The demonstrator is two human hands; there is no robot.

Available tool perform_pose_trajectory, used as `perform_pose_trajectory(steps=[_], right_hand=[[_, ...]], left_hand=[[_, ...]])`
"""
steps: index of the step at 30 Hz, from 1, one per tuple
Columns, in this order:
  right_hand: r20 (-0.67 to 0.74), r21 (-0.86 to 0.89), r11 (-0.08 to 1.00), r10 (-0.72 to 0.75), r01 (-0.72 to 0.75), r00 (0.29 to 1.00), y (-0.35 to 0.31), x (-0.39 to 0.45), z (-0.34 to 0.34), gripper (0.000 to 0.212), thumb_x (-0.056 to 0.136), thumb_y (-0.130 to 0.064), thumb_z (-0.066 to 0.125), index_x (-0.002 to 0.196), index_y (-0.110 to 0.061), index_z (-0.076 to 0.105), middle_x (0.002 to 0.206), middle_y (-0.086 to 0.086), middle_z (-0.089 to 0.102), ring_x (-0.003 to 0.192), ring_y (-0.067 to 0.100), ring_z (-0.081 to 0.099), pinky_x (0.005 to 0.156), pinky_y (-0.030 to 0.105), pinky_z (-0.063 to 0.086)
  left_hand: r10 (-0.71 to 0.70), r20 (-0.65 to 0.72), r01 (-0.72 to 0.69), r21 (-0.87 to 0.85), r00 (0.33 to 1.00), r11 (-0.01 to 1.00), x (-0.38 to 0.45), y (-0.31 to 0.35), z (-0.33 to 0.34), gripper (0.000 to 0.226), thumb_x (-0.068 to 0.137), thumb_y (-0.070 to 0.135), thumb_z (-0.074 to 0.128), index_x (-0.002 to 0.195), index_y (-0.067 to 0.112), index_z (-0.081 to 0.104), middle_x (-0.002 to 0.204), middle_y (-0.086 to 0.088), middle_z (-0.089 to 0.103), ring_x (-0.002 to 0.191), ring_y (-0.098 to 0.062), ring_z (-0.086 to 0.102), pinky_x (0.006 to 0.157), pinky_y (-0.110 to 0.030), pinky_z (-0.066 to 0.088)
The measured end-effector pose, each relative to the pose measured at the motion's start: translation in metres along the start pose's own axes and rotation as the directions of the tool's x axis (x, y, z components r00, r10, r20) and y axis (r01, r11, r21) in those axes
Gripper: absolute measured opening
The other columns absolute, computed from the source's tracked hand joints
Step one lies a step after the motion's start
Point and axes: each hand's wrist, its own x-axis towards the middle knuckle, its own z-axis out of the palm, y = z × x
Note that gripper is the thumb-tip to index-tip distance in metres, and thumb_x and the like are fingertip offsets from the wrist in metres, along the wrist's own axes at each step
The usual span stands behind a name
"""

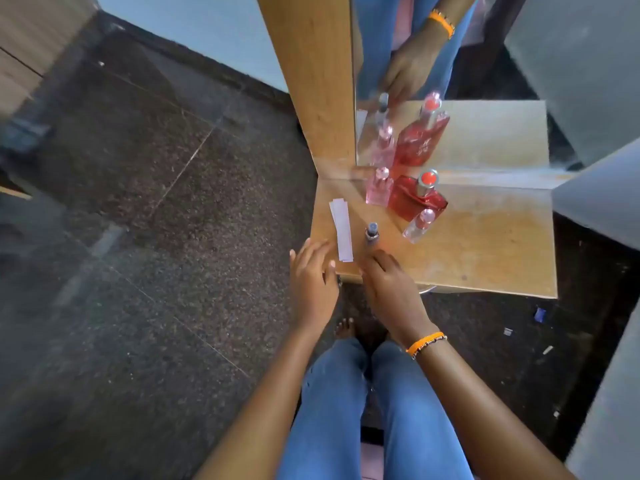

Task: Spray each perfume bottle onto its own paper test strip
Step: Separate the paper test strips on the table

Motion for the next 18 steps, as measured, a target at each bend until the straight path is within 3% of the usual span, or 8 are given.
perform_pose_trajectory(steps=[3, 6, 10, 18], right_hand=[[-0.054, 0.021, 0.999, 0.031, -0.030, 0.998, 0.008, 0.004, 0.013, 0.011, 0.078, 0.012, 0.062, 0.086, 0.004, 0.064, 0.090, 0.021, 0.064, 0.074, 0.040, 0.059, 0.053, 0.041, 0.051], [-0.167, 0.057, 0.998, 0.013, -0.004, 0.986, 0.019, 0.001, 0.024, 0.006, 0.084, 0.002, 0.060, 0.084, 0.002, 0.066, 0.087, 0.018, 0.065, 0.073, 0.037, 0.060, 0.055, 0.039, 0.051], [-0.295, 0.056, 0.996, -0.052, 0.071, 0.954, 0.028, -0.003, 0.036, 0.009, 0.086, -0.002, 0.058, 0.086, -0.001, 0.067, 0.083, 0.014, 0.065, 0.072, 0.031, 0.060, 0.061, 0.037, 0.049], [-0.382, 0.111, 0.989, -0.049, 0.098, 0.923, 0.034, 0.000, 0.044, 0.011, 0.088, -0.007, 0.057, 0.085, -0.004, 0.067, 0.084, 0.009, 0.065, 0.067, 0.025, 0.058, 0.057, 0.033, 0.047]], left_hand=[[0.034, -0.076, -0.034, 0.007, 0.997, 0.999, 0.010, -0.009, 0.013, 0.020, 0.087, 0.006, 0.057, 0.105, 0.011, 0.066, 0.113, -0.002, 0.063, 0.115, -0.020, 0.051, 0.114, -0.040, 0.023], [0.019, -0.174, -0.020, 0.000, 0.985, 1.000, 0.019, -0.010, 0.025, 0.012, 0.086, 0.020, 0.062, 0.096, 0.013, 0.064, 0.101, 0.000, 0.061, 0.101, -0.019, 0.048, 0.090, -0.037, 0.044], [-0.006, -0.247, 0.014, 0.030, 0.969, 0.999, 0.034, -0.012, 0.039, 0.026, 0.081, 0.037, 0.067, 0.092, 0.014, 0.064, 0.100, 0.000, 0.057, 0.099, -0.020, 0.045, 0.087, -0.035, 0.044], [-0.012, -0.281, 0.008, -0.016, 0.960, 1.000, 0.046, -0.021, 0.045, 0.020, 0.073, 0.033, 0.077, 0.076, 0.017, 0.065, 0.097, 0.004, 0.051, 0.093, -0.015, 0.040, 0.078, -0.021, 0.033]])
